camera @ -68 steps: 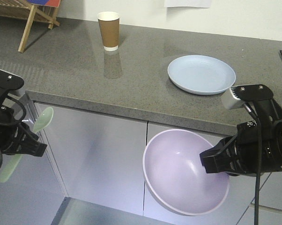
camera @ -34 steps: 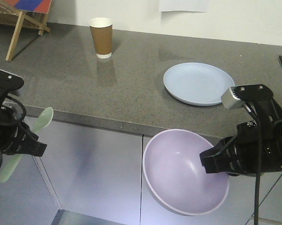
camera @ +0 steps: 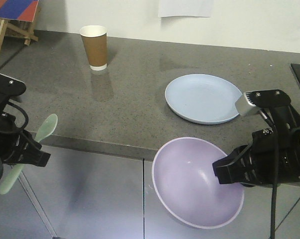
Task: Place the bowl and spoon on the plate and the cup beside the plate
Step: 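Hold spoon and bowl while driving toward the counter with the plate, then drive closer, bringing the held lavender bowl over the blue plate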
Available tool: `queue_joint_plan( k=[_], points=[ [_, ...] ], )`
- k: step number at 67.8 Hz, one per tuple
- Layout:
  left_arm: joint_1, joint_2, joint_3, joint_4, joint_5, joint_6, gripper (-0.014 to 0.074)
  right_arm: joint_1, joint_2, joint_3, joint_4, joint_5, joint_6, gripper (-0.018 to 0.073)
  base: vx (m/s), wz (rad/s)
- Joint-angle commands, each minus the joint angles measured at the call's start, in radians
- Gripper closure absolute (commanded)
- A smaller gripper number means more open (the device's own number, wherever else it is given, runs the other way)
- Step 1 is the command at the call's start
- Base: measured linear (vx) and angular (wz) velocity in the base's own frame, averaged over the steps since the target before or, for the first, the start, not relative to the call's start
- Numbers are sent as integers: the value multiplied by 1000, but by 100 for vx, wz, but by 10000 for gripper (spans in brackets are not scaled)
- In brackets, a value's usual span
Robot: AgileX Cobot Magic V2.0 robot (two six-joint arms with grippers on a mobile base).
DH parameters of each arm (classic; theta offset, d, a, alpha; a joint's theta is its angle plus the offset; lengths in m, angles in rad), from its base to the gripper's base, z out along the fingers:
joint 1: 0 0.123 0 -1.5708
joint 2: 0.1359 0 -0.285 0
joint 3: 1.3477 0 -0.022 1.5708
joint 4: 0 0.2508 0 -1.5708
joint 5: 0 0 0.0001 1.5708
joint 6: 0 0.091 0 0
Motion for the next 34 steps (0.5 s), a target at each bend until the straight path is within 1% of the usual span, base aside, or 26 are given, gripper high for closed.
queue_joint_plan(
  k=[1,20,34],
  points=[
    [-5,-26,-22,-10,-48,-8,514,-2,-20,-27,27,-40,-6,560,10,3],
    [-5,-26,-22,-10,-48,-8,514,-2,-20,-27,27,-40,-6,560,11,3],
    [-5,-26,-22,-10,-48,-8,514,-2,-20,-27,27,-40,-6,560,11,-5]
  ],
)
